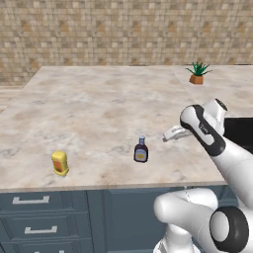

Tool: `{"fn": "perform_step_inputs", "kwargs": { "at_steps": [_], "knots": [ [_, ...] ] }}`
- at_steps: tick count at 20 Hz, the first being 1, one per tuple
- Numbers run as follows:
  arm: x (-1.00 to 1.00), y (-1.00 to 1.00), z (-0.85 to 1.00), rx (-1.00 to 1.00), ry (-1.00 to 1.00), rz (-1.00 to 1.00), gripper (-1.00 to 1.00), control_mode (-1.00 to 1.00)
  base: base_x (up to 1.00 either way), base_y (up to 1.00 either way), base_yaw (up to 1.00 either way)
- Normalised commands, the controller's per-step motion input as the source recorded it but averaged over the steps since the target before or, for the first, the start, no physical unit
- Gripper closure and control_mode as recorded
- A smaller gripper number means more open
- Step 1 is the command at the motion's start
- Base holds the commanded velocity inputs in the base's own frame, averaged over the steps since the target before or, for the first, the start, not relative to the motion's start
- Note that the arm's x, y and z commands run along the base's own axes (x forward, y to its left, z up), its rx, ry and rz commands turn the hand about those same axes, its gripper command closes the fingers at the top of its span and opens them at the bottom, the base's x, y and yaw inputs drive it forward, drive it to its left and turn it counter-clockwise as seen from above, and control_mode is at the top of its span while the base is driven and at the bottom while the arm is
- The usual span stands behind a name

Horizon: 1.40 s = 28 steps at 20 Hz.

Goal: Place the condiment bottle and mustard from the counter to the top shelf of the fridge. If the existing items in the fridge are on the top shelf, move them to other shelves.

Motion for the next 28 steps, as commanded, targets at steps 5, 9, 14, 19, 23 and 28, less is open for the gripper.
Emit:
{"fn": "perform_step_inputs", "kwargs": {
  "at_steps": [5,9,14,19,23,28],
  "knots": [
    [0.06,0.25,-0.28,0.00,0.00,0.15,-1.00,-1.00,0.00,0.00,0.00],
    [0.30,0.31,-0.24,0.00,0.00,0.13,-1.00,-1.00,0.00,0.00,0.00],
    [0.29,0.17,-0.19,0.00,0.04,0.14,-1.00,-1.00,0.00,0.00,0.00],
    [0.26,0.09,-0.10,0.00,0.03,0.11,-1.00,-1.00,0.00,0.00,0.00],
    [0.18,0.06,-0.11,0.00,0.01,0.10,-1.00,-1.00,0.00,0.00,0.00],
    [0.10,0.12,-0.16,0.00,0.01,0.09,-1.00,-1.00,0.00,0.00,0.00]
  ]
}}
